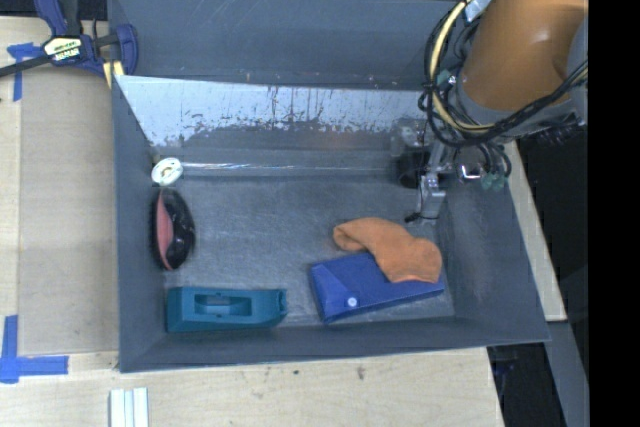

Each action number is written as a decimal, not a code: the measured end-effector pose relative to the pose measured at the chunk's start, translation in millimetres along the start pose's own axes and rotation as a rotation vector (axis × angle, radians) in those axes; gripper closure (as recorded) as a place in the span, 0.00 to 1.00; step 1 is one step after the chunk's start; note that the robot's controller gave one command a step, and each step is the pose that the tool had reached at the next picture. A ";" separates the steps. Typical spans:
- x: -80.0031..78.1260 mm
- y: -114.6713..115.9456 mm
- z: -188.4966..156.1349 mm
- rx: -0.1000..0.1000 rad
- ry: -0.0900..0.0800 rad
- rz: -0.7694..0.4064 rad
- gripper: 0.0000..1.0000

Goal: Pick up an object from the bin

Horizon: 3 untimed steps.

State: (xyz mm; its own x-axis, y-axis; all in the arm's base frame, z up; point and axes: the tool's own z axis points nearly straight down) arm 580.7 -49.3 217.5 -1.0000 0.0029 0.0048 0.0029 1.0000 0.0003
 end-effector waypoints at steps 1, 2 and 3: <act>-1.4 0.2 -5.2 0.001 -0.009 -0.001 0.00; 14.7 -5.1 50.7 0.000 -0.010 0.098 0.00; 19.3 -3.6 80.8 0.000 -0.004 0.128 0.00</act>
Offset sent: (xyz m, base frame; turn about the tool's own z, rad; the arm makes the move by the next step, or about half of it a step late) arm -0.0187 -0.0054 -0.0604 0.1131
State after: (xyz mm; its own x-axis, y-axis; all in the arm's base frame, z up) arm 561.0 -52.8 136.8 -0.9915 0.1300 0.0010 0.1300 0.9915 0.0003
